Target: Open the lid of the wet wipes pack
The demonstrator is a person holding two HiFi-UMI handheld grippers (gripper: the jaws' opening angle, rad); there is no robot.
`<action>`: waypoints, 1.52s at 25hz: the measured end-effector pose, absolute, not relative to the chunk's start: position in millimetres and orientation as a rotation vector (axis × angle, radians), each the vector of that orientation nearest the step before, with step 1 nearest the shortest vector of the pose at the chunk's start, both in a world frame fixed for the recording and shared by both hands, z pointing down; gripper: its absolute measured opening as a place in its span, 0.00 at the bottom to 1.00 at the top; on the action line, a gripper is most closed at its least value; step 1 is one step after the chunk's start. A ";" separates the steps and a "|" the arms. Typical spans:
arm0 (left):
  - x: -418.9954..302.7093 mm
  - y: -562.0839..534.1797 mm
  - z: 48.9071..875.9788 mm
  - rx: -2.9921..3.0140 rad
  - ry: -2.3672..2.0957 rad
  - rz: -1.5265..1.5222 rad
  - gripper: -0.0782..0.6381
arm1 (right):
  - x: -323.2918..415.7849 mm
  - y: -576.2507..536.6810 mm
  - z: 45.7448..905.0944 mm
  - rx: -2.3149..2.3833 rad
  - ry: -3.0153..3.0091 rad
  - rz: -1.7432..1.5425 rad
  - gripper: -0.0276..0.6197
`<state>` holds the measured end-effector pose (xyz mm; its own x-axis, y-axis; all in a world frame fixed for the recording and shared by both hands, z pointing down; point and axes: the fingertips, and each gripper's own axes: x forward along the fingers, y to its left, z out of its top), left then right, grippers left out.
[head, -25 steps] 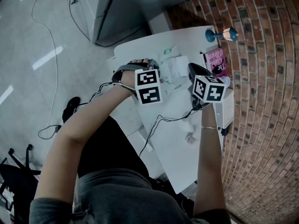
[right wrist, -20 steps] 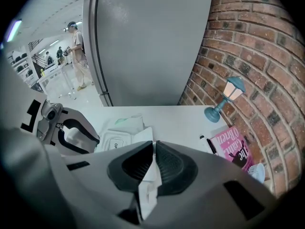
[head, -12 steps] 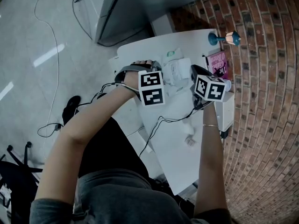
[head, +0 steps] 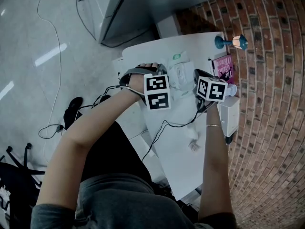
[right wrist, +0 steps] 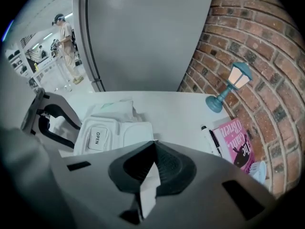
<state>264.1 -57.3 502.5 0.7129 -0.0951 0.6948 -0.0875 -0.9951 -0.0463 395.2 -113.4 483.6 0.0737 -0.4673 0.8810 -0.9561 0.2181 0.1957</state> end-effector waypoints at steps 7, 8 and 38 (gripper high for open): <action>263.7 -57.1 501.8 -2.896 0.154 -1.174 0.32 | 392.9 -112.1 492.2 1.414 -1.507 0.635 0.05; 263.2 -57.1 502.1 -2.896 0.153 -1.175 0.32 | 392.9 -112.2 491.5 1.422 -1.510 0.642 0.05; 219.9 -64.6 457.8 -3.075 0.259 -1.062 0.22 | 304.7 -48.1 402.9 1.943 -1.769 0.765 0.05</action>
<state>219.9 -64.6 457.8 0.7766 -0.1094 0.6205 -0.1882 -0.9801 0.0628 304.7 -48.1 402.9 0.0484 -0.7705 0.6355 -0.9908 -0.1176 -0.0672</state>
